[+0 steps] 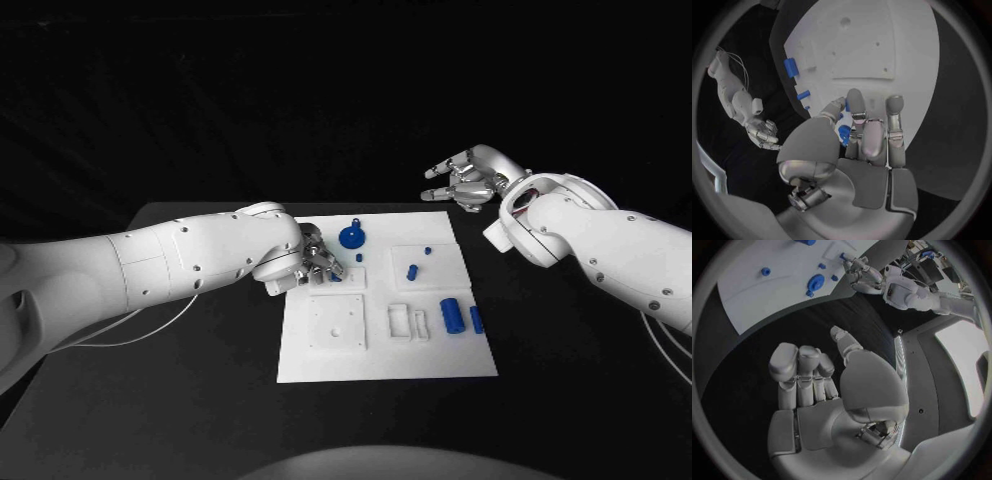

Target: Assemble the parts on the task board

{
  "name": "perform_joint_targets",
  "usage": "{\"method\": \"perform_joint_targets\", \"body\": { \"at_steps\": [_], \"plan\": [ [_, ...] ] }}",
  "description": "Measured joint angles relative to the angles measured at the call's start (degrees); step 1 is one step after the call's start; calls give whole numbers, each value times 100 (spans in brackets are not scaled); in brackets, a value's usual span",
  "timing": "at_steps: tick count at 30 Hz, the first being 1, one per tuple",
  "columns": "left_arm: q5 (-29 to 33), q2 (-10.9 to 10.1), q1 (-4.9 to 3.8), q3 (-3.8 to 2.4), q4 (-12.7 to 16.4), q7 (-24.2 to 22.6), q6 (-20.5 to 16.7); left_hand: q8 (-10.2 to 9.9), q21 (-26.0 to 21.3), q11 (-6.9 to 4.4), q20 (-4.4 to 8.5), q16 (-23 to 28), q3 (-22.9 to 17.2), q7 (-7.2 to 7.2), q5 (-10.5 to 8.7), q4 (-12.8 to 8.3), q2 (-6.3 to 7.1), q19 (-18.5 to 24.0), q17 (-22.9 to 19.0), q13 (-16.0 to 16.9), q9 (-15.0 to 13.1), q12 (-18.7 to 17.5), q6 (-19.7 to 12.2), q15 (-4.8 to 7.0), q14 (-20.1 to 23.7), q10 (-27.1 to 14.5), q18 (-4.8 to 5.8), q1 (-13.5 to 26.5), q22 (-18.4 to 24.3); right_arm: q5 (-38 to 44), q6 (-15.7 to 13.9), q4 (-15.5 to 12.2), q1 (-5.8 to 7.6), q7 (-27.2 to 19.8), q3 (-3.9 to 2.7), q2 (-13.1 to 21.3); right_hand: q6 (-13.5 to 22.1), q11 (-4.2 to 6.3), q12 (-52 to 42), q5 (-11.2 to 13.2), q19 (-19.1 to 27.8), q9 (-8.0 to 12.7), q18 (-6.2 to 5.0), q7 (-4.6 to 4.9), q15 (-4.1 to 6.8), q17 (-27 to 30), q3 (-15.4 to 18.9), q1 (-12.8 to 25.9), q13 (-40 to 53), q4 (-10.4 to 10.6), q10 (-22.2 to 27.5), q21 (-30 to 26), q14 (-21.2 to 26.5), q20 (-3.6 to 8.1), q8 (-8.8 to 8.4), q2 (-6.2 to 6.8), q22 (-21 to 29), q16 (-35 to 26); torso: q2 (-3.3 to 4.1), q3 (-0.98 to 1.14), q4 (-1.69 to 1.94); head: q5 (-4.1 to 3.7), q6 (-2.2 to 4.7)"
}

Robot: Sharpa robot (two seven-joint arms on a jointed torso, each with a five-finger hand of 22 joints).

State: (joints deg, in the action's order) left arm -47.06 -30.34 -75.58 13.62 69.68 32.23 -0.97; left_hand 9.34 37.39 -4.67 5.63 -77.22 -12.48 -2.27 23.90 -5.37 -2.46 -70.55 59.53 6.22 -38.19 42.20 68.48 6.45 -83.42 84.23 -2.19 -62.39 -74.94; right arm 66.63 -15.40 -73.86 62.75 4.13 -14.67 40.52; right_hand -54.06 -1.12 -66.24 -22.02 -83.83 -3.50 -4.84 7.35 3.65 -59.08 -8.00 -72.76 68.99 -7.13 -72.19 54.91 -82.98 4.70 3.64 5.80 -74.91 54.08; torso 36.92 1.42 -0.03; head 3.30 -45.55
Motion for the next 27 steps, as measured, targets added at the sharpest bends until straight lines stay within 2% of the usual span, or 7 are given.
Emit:
{"method": "perform_joint_targets", "body": {
  "at_steps": [7, 17, 18, 19, 20, 21, 27],
  "plan": [
    [-48, 40, -2, 0, -36, 12, 57, 32, 31, 0, 0, -22, 52, 0, -1, 38, -1, 0, 15, 5, -215, 0, 0, 0, 0, 0, 0, 1, 1, 0, 4, 2, -3, 2, 0, -3, 0, 0, 0, 0, 0, 0, 0, 0, 0, 0, 32, 0, 0, 32, 0, 0, 0, 0, 0, 0, 0, 0, 0, -1, -1, -3, -4],
    [-116, 104, -2, 1, -90, 37, 120, 105, 31, 32, 0, -22, 85, -33, -24, 69, -1, 0, 30, 10, -799, 23, 33, -1, -1, 32, 0, 1, 1, 0, 8, 2, -5, 3, 0, -8, 0, 0, 0, 0, 0, 0, 0, 0, 0, 1, 32, 0, 1, 32, 0, 0, 0, 0, 0, 0, 0, 0, 3, -2, -6, -15, 0],
    [-123, 110, -1, 1, -95, 37, 125, 115, 31, 43, 0, -22, 85, -40, -24, 69, -1, 0, 30, 10, -961, 23, 40, -1, -1, 42, 0, 1, 1, 0, 8, 3, -5, 3, 0, -9, 0, 0, 0, 0, 0, 0, 0, 0, 0, 1, 32, 0, 1, 32, 0, 0, 0, 0, 0, 0, 0, 0, 3, -2, -5, -19, 1],
    [-129, 116, 1, 2, -98, 37, 132, 196, 31, 123, 0, -22, 85, -127, -25, 70, -14, 0, 30, 10, -2401, 25, 137, -4, -3, 127, 0, 14, 2, 0, 9, 3, -6, 3, 0, -10, 0, 0, 0, 0, 0, 0, 0, 0, 0, 1, 32, 0, 1, 32, 0, 0, 0, 0, 0, 0, 0, 0, 3, -2, -5, -19, 1],
    [-132, 126, 3, 2, -98, 37, 141, 197, 31, 161, 0, -25, 85, -115, -38, 70, -74, 0, 30, 10, -3159, 27, 184, -12, -9, 165, 0, -5, 2, 0, 9, 4, -7, 3, 0, -12, 0, 2, 0, 0, 0, 0, 0, 0, 0, 1, 32, 0, 0, 32, 1, 0, 0, 0, 0, 0, 0, 0, 3, -2, -5, -20, 1],
    [-137, 138, 7, 4, -98, 37, 152, 190, 31, 161, 0, -42, 91, -115, -45, 76, -117, 0, 29, 10, -3466, 27, 184, -13, -9, 164, 0, -20, 2, 0, 10, 5, -8, 3, 0, -13, 0, 12, 0, 0, 0, 0, 0, 0, 0, 1, 32, 0, -1, 32, 12, 0, 0, 0, 0, 0, 0, 0, 3, -2, -4, -23, 1],
    [-169, 163, 9, 2, -118, 31, 184, 170, 53, 161, 0, -43, 115, -115, -79, 100, -153, 0, 29, 10, -3680, 27, 184, -13, -9, 164, 0, -32, 2, 0, 13, 14, -21, 3, 0, -26, 0, 21, 0, 1, 0, 0, 0, 0, 0, 1, 32, 0, -4, 32, 21, 0, 0, 0, 0, 0, 0, 0, 3, -2, 1, -32, 3]
  ]
}}
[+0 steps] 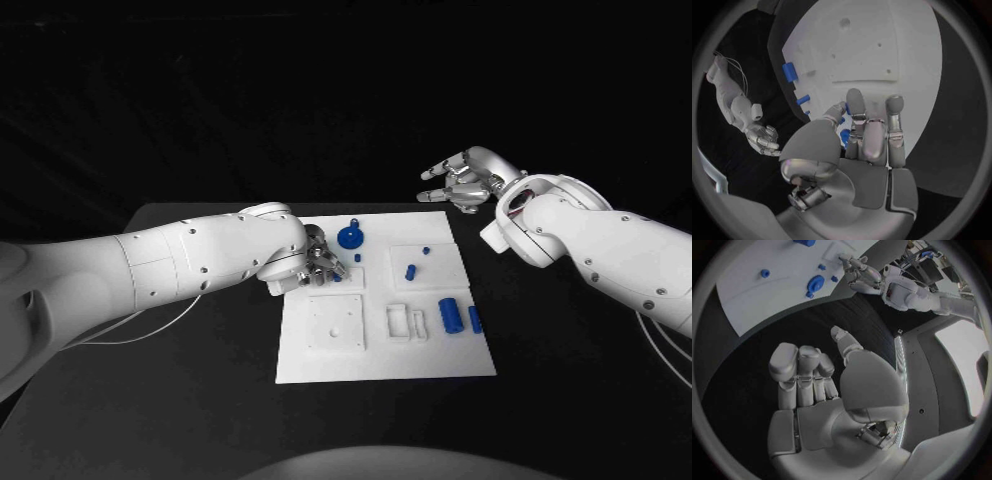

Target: Assemble the parts on the task board

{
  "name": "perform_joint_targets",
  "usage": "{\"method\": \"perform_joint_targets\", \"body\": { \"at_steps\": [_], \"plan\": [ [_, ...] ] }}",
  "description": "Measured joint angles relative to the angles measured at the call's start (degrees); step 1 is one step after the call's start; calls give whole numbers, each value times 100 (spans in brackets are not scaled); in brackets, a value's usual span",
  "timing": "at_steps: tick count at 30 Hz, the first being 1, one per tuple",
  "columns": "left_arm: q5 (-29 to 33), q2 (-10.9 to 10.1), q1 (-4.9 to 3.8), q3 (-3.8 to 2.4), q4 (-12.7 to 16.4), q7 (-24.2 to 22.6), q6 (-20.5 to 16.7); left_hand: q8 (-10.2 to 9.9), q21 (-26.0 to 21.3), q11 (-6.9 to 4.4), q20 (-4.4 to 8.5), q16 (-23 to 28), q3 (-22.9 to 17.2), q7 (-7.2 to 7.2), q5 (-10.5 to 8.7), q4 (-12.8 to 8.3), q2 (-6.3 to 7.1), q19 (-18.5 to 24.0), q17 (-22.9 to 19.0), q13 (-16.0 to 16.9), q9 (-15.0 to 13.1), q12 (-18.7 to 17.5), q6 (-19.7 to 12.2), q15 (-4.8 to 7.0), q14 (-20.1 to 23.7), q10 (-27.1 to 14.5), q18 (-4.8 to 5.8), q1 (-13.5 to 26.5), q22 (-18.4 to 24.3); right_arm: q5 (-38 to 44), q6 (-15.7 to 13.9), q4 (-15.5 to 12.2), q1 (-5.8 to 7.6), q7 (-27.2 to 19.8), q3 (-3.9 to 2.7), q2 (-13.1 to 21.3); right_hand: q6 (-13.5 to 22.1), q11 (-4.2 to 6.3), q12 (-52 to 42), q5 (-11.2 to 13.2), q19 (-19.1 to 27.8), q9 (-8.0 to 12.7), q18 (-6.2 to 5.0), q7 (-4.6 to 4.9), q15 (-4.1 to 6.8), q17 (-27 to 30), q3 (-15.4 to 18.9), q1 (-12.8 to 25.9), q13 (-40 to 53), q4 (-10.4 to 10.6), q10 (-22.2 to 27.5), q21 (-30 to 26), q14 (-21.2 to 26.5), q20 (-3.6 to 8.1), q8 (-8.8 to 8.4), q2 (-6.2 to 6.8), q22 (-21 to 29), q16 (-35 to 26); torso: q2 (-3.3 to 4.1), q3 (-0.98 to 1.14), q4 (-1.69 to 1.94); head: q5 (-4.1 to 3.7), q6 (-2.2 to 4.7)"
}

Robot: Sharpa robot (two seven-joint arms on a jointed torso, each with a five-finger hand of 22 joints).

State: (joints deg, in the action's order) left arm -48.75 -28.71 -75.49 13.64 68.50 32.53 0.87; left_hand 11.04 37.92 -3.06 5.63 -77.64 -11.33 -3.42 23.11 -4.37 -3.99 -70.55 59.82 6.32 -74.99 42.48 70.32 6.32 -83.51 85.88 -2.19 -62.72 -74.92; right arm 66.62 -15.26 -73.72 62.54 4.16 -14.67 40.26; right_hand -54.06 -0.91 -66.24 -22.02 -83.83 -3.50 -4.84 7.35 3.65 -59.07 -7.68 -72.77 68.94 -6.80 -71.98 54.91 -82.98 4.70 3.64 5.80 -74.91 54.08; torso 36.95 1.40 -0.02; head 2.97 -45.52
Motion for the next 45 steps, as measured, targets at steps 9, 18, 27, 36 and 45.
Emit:
{"method": "perform_joint_targets", "body": {
  "at_steps": [9, 18, 27, 36, 45],
  "plan": [
    [-46, 32, -1, -2, -33, 0, 24, 8, 0, 0, 0, 0, 98, 0, -182, 97, -7, 0, -33, 0, -9, 0, 0, 0, 0, 0, -93, -68, 1, -1, 5, 4, -7, 0, 0, -3, -11, 0, 0, 0, 0, 0, 0, -11, 0, 0, 5, 0, 0, 6, 0, 0, 0, 0, 0, 0, 0, -16, -3, -1, 0, -2, -4],
    [-77, 44, -2, -4, -59, 4, 40, 5, 0, 0, 0, 0, 286, 48, -518, 192, 28, 0, -51, -1, -7, 0, 85, -1, 0, 0, -92, -145, 1, -1, 9, 3, -9, -1, 0, 1, -20, 0, 0, -19, 0, 0, 0, -19, 0, 0, 16, 0, 1, 16, 0, 0, 0, 0, 0, 0, 0, -23, -5, -1, -3, -20, -5],
    [-149, 10, 0, -1, -64, 8, 35, 0, 0, -175, 0, 1, 585, 767, -921, 482, 281, 0, -102, -1, -4, 0, 969, -1, 2, -175, -92, -136, 1, -1, 11, -6, -10, -1, 0, 9, -20, 0, 0, -18, 0, 0, 0, -19, 0, 1, 47, 0, -5, 17, 0, -34, 0, 0, 0, 0, 0, -23, -3, -3, -3, -37, 0],
    [-202, -37, 4, 2, -45, 16, 20, 0, -22, -175, 0, 2, 448, 767, -1266, 912, 607, 0, -126, -2, -4, 0, 969, -1, 2, -175, -92, -84, -3, -1, 11, -7, -16, 4, 0, 16, -20, 0, 23, -18, 0, 0, 0, -19, 0, 1, 66, 0, -4, 35, 0, -34, 0, 0, 0, 0, 0, -23, -1, -10, 0, -53, 7],
    [-233, -64, 21, 4, -28, 18, -7, 0, -22, -174, 21, 2, 166, 780, -1943, 1640, 1121, -20, -131, -2, -4, 0, 983, -1, 2, -175, -92, -37, -2, -1, 11, -6, -30, 5, 0, 16, -19, 0, 23, -18, 0, 0, 0, -19, 0, 1, 64, 0, -9, 33, 0, -34, 0, 0, 0, 0, 0, -23, -1, -13, 3, -62, 14]
  ]
}}
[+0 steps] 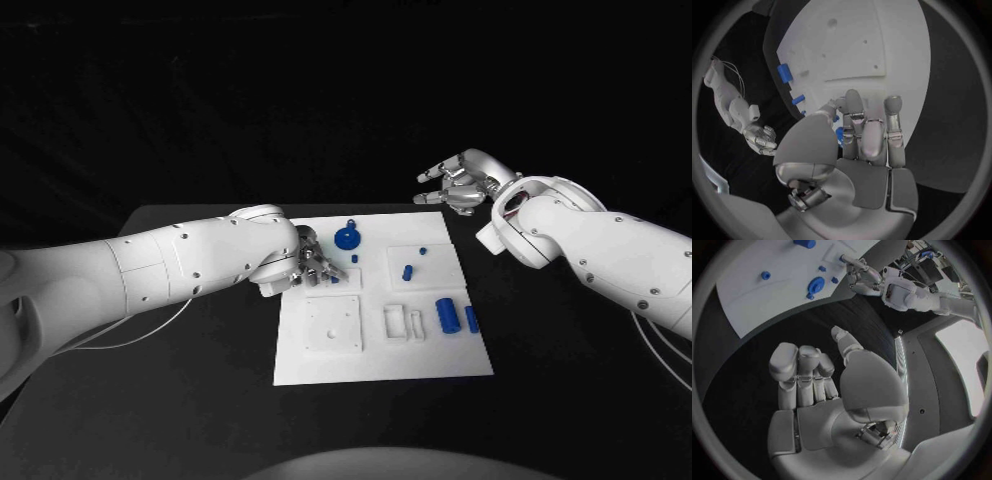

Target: Assemble the parts on the task board

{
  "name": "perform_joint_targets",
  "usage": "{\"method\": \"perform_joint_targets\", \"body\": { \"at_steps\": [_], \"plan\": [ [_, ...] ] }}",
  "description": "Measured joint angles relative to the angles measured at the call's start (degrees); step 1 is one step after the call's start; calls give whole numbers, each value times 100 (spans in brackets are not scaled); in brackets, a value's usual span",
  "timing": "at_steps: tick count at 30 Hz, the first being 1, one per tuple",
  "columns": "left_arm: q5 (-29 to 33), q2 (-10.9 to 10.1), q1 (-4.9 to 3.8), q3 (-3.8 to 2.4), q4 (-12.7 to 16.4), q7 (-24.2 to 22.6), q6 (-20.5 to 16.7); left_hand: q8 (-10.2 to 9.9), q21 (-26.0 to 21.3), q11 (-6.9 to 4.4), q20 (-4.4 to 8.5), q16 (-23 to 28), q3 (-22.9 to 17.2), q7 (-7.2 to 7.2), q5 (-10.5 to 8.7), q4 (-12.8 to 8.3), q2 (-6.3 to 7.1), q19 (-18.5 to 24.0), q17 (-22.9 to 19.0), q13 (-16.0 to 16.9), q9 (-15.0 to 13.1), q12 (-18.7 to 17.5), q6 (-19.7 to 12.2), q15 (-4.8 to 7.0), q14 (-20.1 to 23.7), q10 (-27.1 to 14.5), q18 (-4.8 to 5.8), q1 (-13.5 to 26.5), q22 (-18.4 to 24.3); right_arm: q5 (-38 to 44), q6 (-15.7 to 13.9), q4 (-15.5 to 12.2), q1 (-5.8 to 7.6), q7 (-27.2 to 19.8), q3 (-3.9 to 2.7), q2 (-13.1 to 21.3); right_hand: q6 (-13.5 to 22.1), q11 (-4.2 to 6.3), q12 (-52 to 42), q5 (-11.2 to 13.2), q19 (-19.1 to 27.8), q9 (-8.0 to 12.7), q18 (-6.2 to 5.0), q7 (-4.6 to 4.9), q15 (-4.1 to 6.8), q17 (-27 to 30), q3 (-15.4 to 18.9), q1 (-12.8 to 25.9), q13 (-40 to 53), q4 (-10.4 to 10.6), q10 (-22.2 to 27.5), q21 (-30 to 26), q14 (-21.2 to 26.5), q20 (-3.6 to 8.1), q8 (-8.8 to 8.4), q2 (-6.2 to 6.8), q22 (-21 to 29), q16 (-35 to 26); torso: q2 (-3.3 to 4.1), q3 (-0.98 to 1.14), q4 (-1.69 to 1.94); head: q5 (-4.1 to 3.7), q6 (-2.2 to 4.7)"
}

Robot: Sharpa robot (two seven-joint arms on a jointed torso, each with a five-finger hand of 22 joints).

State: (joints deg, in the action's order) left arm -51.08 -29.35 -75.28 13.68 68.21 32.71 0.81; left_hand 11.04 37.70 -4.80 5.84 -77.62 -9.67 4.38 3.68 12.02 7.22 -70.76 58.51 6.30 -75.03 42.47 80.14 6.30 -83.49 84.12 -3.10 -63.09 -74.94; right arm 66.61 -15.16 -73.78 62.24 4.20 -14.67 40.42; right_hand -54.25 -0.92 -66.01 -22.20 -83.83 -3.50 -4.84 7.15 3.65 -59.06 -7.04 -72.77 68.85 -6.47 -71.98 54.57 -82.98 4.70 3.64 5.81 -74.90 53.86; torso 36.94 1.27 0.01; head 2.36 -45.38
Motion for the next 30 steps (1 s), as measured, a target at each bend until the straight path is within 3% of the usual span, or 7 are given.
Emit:
{"method": "perform_joint_targets", "body": {
  "at_steps": [3, 6, 17, 24, 26, 28, 30],
  "plan": [
    [-4, -4, 11, 3, -1, 0, -15, -24, 0, 0, 31, 0, 55, 6, -75, 387, 285, -24, 0, -8, 0, 0, 6, 0, 0, 0, 0, 108, 0, 0, 0, 1, -5, 2, 0, 0, 0, 0, 0, 0, 0, 0, 0, 0, 0, 0, 0, 0, 0, 0, 0, 0, 0, 0, 0, 0, 0, 0, 0, 1, 1, -1, 4],
    [-4, -4, 13, 3, -1, -4, -37, -25, 0, 0, 53, 0, 102, -9, -75, 464, 375, -9, 2, -20, 0, 0, 21, 6, 6, 0, 1, 199, 1, 0, 0, 2, -9, 4, 0, 0, 0, 0, 0, 0, 0, 0, 0, 0, 0, 0, 0, 0, 0, 0, 0, 0, 0, 0, 0, 0, 0, 0, 0, 3, 0, -2, 8],
    [8, -65, 22, -45, 82, -21, -152, -90, 0, 0, 93, 0, 508, 12, -75, 469, 387, -9, 2, -73, 0, 0, 42, 21, 22, 0, 92, 210, 1, 0, 0, 8, -25, 9, 0, 1, 0, 0, 0, 0, 0, 0, -1, 0, 0, 0, 0, 0, 1, 0, 0, 0, 0, 0, 0, 0, 0, 0, 0, 5, -1, -5, 18],
    [19, -140, 25, -236, 113, -28, -230, -330, -33, -21, 145, 116, 521, -51, -75, 456, 299, 1, -101, -121, 8, -81, -21, 42, 43, -21, 92, 86, 2, -1, 0, 15, -35, 11, 0, 2, 20, 0, 0, 0, 0, 0, 0, 20, 0, 0, 23, 0, -5, 23, 0, 0, 0, 0, 0, 0, 0, -27, -2, 9, 1, 1, 43],
    [34, -188, 21, -332, 113, -30, -250, -592, -93, -21, 177, 211, 528, -80, -75, 463, 275, 33, -202, -137, 280, -176, -51, 63, 63, -21, 92, -50, 2, -1, 0, 16, -37, 11, 0, 7, 20, 0, 0, 0, 0, 0, 0, 20, 0, 0, 23, 0, -5, 23, 0, 0, 0, 0, 0, 0, 0, -27, -5, 9, 1, 1, 51],
    [68, -238, 0, -415, 94, -32, -261, -706, -166, -11, 176, 284, 520, -173, -75, 436, 199, 32, -271, -123, 1219, -244, -168, 63, 63, -11, 92, -142, 2, -1, 0, 18, -38, 11, 0, 14, 20, 0, 0, 0, 0, 0, 0, 20, 0, 0, 23, 0, -5, 23, 0, 0, 0, 0, 0, 0, 0, -27, -7, 9, 3, 5, 60],
    [110, -276, -39, -464, 59, -34, -264, -715, -202, -11, 176, 285, 510, -213, -62, 367, 142, 32, -289, -92, 1643, -273, -208, 62, 63, -10, 92, -199, 2, -2, 0, 22, -38, 11, 0, 20, 20, 0, 0, 0, 0, 0, 0, 20, 0, 0, 22, 0, -5, 23, 0, 0, 0, 0, 0, 0, 0, -27, -8, 10, 4, 9, 72]
  ]
}}
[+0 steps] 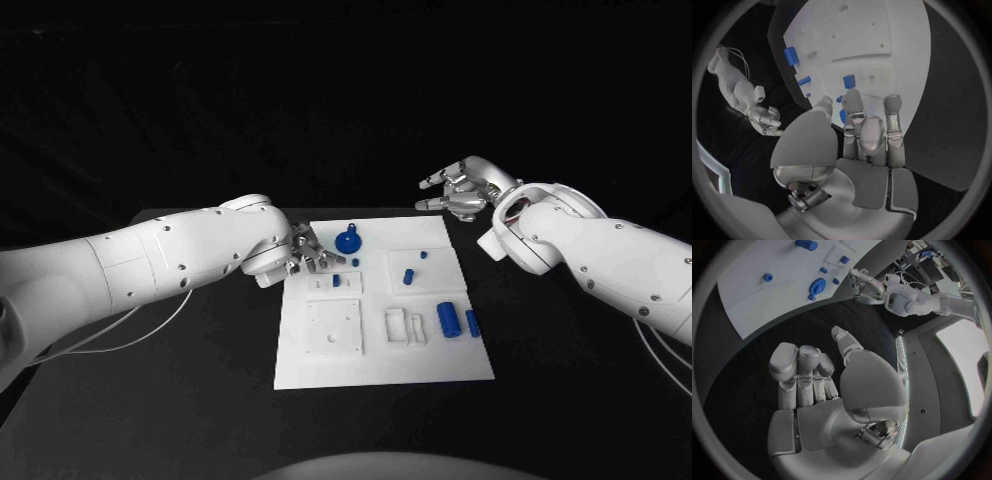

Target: Assemble the parts on the task board

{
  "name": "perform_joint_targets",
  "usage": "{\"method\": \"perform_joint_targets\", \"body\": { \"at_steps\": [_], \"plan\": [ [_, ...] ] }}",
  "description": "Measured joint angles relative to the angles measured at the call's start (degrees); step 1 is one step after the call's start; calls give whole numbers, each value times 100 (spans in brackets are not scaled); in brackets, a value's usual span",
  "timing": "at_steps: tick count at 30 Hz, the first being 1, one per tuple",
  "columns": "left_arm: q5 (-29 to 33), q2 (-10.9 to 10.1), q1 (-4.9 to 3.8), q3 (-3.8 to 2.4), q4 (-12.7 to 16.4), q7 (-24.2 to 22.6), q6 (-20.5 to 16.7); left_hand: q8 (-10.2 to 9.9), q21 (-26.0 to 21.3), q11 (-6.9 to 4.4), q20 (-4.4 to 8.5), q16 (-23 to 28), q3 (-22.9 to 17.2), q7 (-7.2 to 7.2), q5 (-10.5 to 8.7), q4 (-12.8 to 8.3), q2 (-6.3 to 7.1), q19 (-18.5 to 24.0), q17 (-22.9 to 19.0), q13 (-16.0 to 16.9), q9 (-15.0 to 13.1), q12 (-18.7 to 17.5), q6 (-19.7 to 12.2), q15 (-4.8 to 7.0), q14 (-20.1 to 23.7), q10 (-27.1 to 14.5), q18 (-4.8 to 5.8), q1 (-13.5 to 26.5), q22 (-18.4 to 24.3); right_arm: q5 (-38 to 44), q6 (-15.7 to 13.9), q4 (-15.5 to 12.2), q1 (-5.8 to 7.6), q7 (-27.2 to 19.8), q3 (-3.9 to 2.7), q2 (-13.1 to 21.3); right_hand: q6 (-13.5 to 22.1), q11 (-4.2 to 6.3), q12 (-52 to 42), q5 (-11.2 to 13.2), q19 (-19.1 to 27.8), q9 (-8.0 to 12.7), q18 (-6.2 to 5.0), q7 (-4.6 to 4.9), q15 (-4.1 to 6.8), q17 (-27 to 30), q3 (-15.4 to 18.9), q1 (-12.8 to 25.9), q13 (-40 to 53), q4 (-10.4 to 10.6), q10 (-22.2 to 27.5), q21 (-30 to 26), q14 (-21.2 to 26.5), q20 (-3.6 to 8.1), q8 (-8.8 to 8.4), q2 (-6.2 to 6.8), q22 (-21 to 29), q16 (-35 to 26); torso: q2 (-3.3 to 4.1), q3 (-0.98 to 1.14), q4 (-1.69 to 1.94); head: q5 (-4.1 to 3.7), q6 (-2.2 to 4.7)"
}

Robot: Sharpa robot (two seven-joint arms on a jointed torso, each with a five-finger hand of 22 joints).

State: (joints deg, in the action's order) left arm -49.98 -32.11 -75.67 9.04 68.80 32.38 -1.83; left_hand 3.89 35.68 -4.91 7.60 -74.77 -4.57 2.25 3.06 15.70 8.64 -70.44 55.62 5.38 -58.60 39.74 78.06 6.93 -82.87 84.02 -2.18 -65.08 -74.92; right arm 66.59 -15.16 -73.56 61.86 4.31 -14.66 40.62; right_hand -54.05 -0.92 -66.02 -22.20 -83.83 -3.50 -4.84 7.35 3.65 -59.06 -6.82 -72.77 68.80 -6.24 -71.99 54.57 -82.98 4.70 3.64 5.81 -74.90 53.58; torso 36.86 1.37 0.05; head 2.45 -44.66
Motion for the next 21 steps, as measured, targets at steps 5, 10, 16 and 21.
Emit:
{"method": "perform_joint_targets", "body": {
  "at_steps": [5, 10, 16, 21],
  "plan": [
    [153, -70, -165, -74, -171, -1, 15, 0, -163, 77, 13, 445, 32, -107, 940, -357, -171, 13, -619, 7, 772, -410, -490, 20, 246, -4, 0, -171, 0, -4, -1, 13, -1, 0, 0, 10, 0, 0, 0, 0, 0, 0, 0, 0, 0, 0, 0, 0, 0, 0, 0, 0, 0, 0, 0, 0, 0, 0, 1, 2, 1, 19, 38],
    [305, -73, -263, -97, -445, -1, 63, 0, -274, 182, 16, 599, 249, -417, 1508, -680, -410, 16, -895, 236, 2525, -676, -1342, -3, 319, -2, 56, -84, 1, -11, -1, 17, -1, 0, 0, 27, 0, 0, 0, -27, 0, 0, 0, 0, 0, 0, 0, 0, -9, 0, 0, 0, 0, 0, 0, 0, 0, 0, 13, 2, -2, 24, 79],
    [444, 20, -294, -101, -859, 3, 200, 0, -287, 185, -23, 470, 279, -458, 1485, -766, -455, -23, -866, 503, 3652, -676, -1295, -19, 303, 1, 53, -27, 1, -17, -1, 9, -2, 1, 0, 45, 0, 0, 0, -28, 0, 0, 0, 0, 0, 0, 0, 0, -9, 0, 0, 0, 0, 0, 0, 0, 0, 0, 28, -1, -9, 20, 112],
    [497, 144, -305, -102, -1138, 12, 351, 0, -287, 185, -23, 469, 279, -458, 1485, -766, -399, -23, -869, 532, 3709, -705, -1295, -19, 303, 1, 49, 28, 1, -21, -1, -1, -2, 1, 0, 61, 0, 0, 0, -28, 0, 0, 0, 0, 0, 0, 0, 0, -8, 0, 0, 0, 0, 0, 0, 0, 0, 0, 42, -2, -15, 5, 132]
  ]
}}
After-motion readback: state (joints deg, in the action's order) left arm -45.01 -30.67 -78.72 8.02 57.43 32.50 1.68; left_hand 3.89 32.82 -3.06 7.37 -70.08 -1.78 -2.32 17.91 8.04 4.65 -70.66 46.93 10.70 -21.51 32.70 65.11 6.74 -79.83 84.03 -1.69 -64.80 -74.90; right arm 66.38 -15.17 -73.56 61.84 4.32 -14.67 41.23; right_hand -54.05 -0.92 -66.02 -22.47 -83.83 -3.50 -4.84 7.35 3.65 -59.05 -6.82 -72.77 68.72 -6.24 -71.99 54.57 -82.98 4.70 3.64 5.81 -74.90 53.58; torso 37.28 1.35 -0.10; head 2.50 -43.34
